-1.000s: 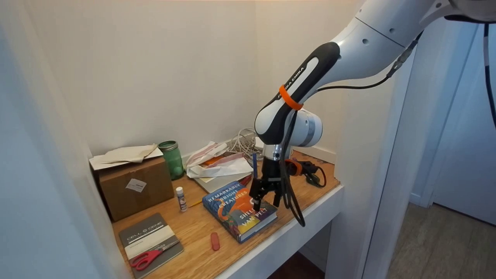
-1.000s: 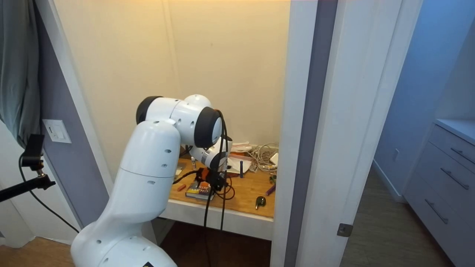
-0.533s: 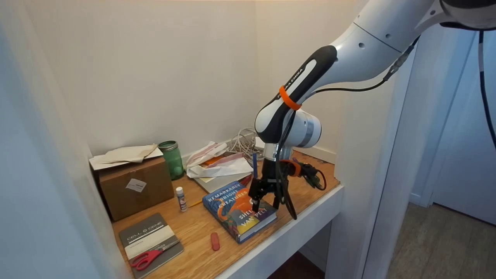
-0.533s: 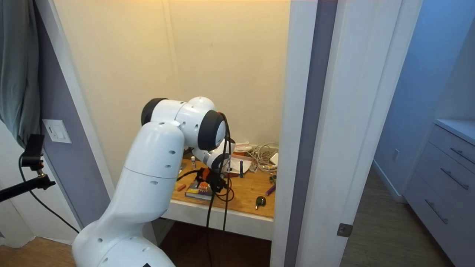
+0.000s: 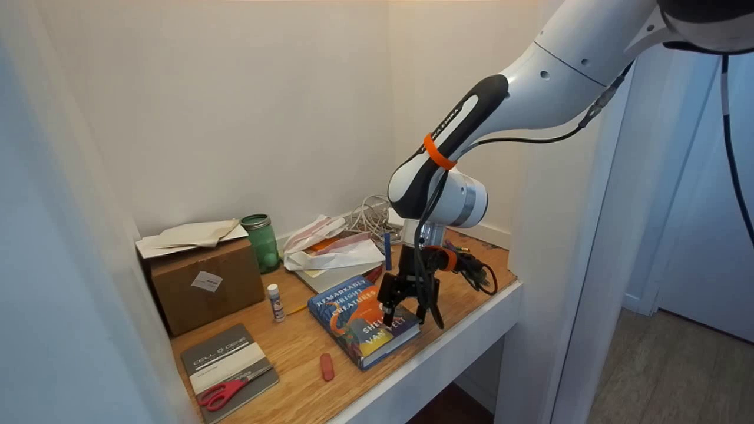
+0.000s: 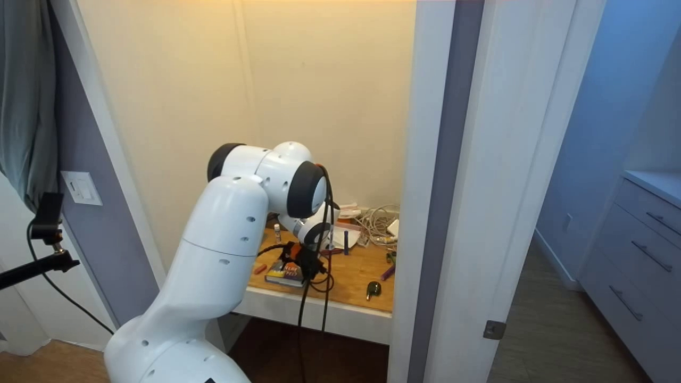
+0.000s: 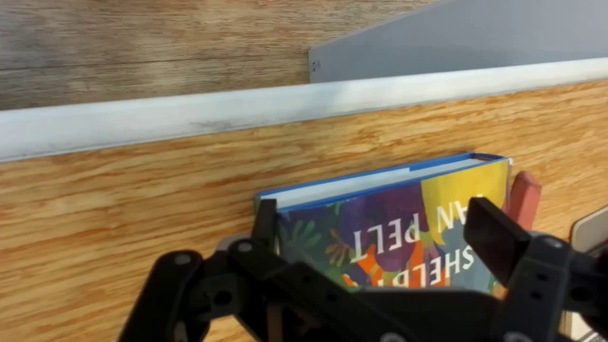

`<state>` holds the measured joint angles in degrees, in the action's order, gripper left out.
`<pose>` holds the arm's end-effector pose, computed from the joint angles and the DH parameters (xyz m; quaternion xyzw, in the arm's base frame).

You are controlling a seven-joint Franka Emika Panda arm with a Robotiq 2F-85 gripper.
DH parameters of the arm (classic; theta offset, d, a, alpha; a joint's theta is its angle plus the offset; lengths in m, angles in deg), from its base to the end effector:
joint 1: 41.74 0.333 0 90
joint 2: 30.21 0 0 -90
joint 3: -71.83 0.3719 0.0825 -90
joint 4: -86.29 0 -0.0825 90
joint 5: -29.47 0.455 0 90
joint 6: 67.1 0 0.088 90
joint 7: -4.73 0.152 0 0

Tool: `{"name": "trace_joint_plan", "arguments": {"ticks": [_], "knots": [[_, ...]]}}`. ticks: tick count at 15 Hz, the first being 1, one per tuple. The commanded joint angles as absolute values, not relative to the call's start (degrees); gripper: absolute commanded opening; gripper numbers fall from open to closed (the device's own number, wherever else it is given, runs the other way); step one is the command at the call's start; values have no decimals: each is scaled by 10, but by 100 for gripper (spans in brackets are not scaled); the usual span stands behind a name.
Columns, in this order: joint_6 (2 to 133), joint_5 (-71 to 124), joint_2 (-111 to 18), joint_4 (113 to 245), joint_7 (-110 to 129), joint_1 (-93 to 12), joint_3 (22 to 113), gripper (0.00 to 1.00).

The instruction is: Open the book

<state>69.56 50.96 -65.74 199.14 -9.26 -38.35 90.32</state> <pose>0.6029 0.2648 0.1013 -0.9636 -0.1383 0.1095 0.2011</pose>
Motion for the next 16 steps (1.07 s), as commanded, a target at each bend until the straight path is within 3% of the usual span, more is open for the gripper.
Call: {"name": "trace_joint_plan", "arguments": {"ticks": [1, 16], "knots": [[679, 545, -661, 1981, -105, -400, 917, 100], [649, 565, -632, 1971, -103, -403, 923, 100]]}}
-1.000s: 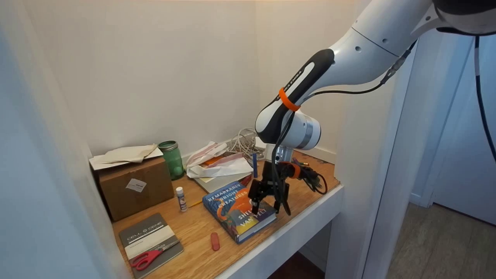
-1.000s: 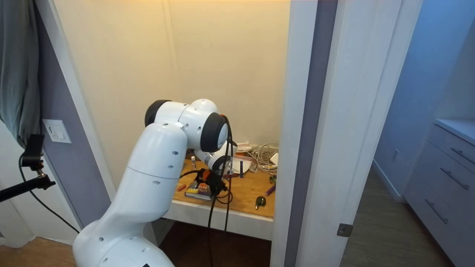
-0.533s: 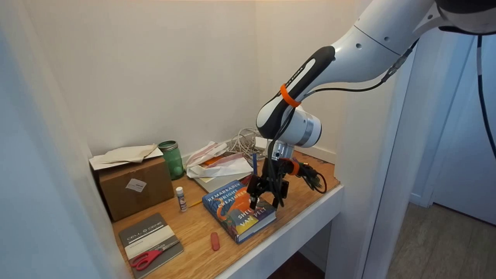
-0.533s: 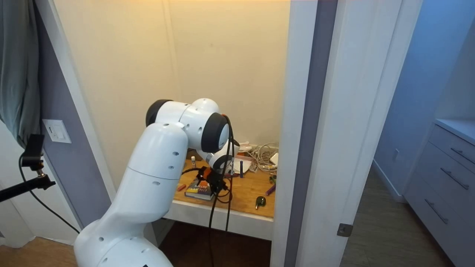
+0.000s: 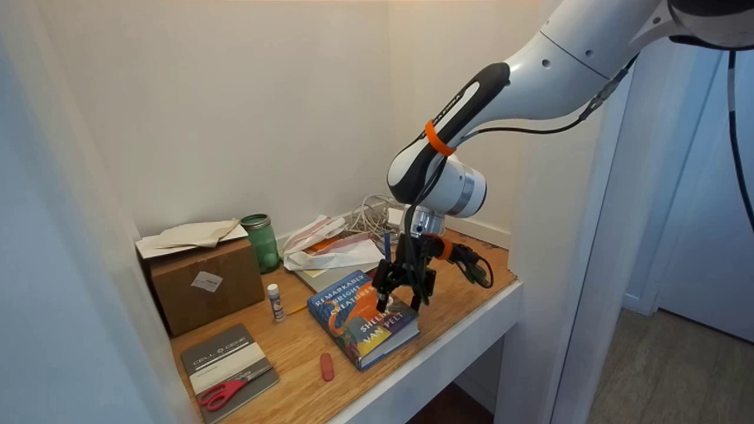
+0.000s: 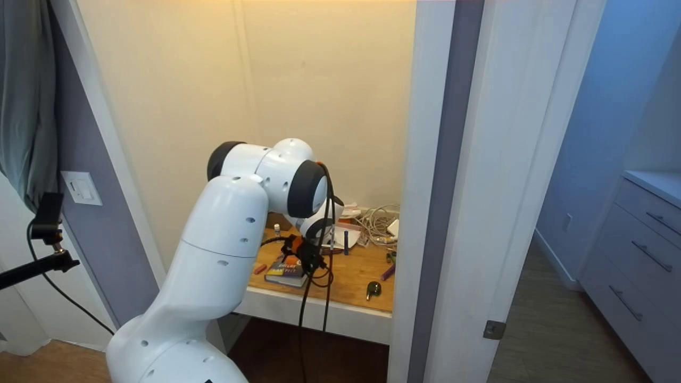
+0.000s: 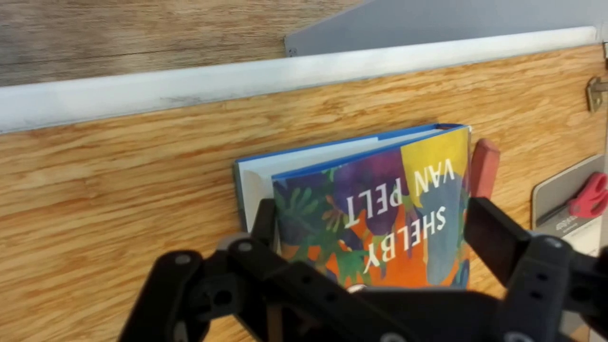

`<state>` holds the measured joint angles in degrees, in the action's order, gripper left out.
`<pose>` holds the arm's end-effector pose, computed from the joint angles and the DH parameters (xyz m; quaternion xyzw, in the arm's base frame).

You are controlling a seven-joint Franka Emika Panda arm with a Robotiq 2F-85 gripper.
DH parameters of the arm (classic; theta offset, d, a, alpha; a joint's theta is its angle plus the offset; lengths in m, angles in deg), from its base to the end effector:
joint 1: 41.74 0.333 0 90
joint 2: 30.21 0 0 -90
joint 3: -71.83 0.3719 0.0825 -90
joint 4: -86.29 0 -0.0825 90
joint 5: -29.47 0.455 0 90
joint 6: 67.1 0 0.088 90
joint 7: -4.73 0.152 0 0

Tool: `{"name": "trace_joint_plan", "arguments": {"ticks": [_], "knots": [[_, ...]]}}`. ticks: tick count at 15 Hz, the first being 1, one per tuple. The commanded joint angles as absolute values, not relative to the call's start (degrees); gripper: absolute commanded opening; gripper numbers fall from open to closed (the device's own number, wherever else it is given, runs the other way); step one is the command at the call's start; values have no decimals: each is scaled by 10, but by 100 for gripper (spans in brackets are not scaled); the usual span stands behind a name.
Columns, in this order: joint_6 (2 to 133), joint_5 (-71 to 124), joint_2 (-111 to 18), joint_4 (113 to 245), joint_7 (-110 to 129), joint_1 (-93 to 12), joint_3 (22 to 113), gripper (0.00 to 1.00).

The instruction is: Open the book

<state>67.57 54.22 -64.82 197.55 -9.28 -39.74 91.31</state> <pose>0.6168 0.2664 0.1238 -0.9609 -0.1170 0.1056 0.2274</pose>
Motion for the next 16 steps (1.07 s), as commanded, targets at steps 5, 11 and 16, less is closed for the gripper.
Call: {"name": "trace_joint_plan", "arguments": {"ticks": [5, 11, 16], "knots": [[629, 578, -597, 1964, -111, -397, 933, 100], [625, 571, -555, 1954, -106, -367, 937, 100], [602, 574, -560, 1937, -107, -337, 946, 100]]}}
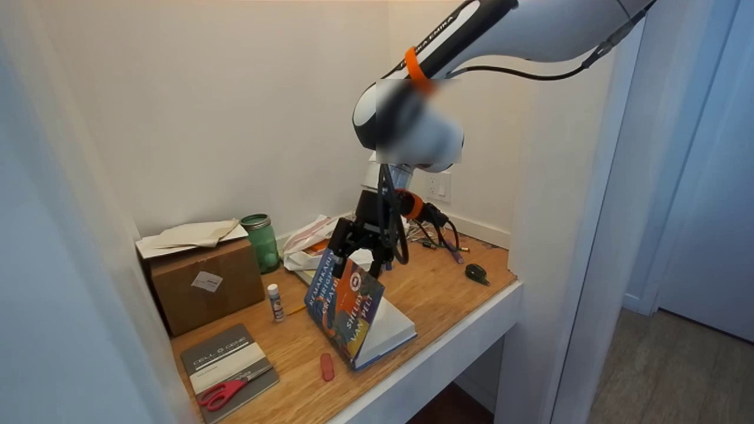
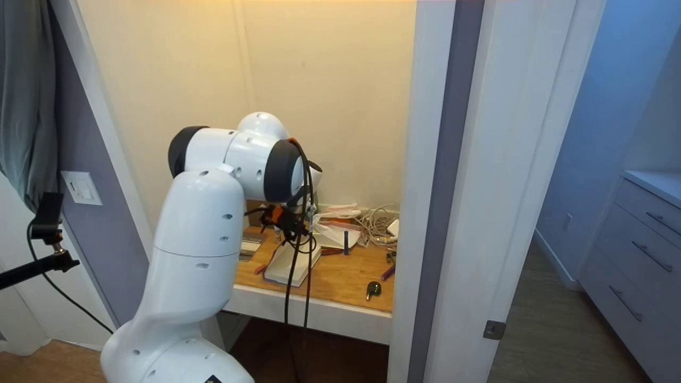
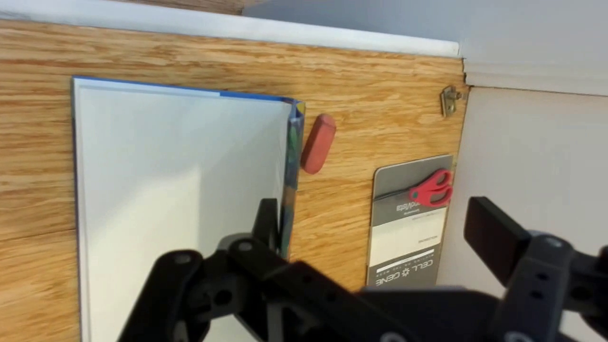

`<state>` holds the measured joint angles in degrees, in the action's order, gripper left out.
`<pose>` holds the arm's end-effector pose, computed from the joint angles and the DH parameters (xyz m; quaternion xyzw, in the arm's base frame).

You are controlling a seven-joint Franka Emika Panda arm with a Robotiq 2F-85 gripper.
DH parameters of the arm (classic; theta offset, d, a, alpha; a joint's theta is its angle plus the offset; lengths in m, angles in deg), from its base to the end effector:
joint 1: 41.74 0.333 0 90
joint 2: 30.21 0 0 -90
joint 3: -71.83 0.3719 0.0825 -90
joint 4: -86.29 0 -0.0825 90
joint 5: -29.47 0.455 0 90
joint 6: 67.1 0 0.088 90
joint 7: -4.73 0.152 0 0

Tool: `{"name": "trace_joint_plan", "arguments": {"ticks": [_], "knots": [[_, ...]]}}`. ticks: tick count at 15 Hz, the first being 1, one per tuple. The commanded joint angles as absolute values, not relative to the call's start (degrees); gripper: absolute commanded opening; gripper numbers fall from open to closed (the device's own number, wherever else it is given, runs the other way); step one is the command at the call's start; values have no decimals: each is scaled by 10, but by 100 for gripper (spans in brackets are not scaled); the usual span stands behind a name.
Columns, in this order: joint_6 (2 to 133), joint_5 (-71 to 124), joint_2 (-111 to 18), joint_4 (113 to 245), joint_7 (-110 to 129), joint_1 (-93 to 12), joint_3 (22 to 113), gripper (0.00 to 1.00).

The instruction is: Open the book

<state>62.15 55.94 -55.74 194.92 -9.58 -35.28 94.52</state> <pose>0.6045 0.3573 0.2481 -0.9454 -0.2005 0.0673 0.2478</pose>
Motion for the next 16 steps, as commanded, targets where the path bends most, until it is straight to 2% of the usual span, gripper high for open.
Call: {"name": "trace_joint_plan", "arguments": {"ticks": [1, 16], "knots": [[602, 577, -561, 1935, -107, -331, 948, 100], [579, 575, -613, 1874, -163, -279, 976, 100]]}}
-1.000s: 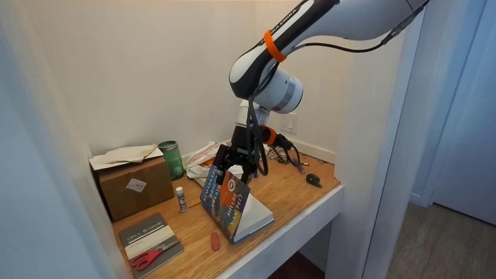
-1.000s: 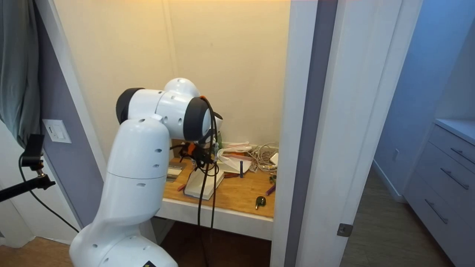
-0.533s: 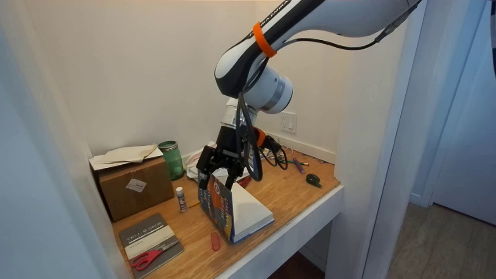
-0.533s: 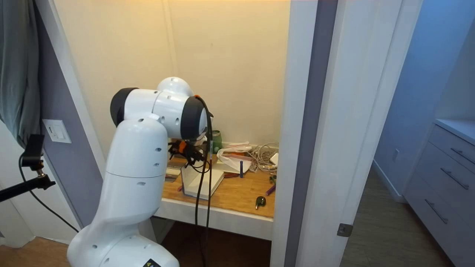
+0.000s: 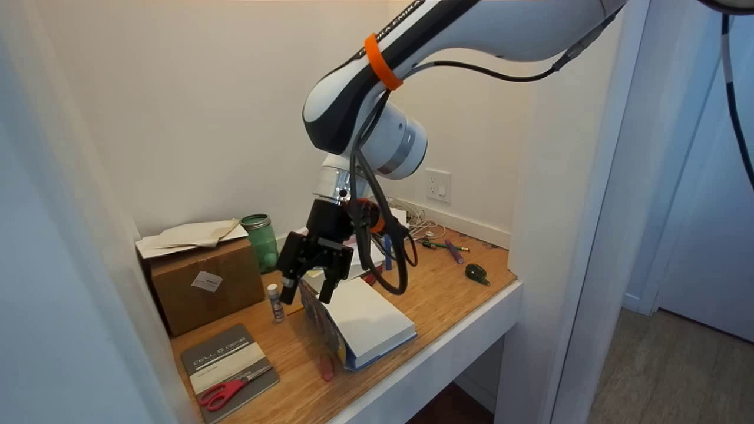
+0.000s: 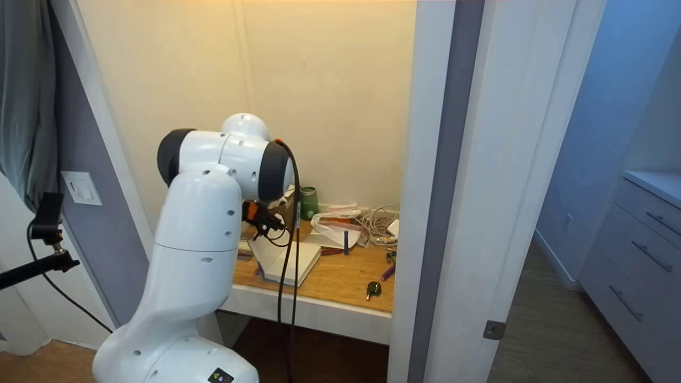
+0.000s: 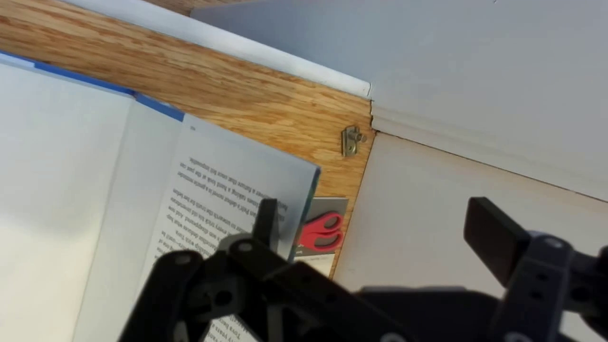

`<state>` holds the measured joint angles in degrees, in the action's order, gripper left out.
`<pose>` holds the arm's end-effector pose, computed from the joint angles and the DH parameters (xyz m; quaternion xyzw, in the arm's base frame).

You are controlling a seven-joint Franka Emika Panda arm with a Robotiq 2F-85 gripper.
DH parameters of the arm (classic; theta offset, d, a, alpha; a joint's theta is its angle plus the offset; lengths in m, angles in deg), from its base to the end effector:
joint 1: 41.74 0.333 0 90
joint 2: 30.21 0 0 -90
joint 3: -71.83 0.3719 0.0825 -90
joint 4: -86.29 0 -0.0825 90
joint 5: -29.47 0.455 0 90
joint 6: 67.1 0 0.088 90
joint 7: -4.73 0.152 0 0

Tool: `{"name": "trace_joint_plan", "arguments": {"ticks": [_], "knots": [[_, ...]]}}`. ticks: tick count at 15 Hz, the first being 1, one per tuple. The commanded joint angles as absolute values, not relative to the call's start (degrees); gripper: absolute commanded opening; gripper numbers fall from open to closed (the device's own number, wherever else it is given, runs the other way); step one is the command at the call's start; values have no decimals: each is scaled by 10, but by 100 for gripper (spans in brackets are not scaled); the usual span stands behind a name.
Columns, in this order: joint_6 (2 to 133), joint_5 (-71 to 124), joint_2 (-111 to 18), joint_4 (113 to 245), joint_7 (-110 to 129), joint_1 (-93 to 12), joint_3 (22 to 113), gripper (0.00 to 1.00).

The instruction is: Open the book

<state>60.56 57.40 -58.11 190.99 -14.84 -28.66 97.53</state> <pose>0.5552 0.4632 0.2606 -0.9059 -0.3104 0.0776 0.2774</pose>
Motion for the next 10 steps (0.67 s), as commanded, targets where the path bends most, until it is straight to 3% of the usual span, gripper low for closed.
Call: {"name": "trace_joint_plan", "arguments": {"ticks": [1, 10], "knots": [[575, 573, -620, 1869, -164, -276, 976, 100], [535, 545, -680, 1801, -161, -249, 973, 100]]}}
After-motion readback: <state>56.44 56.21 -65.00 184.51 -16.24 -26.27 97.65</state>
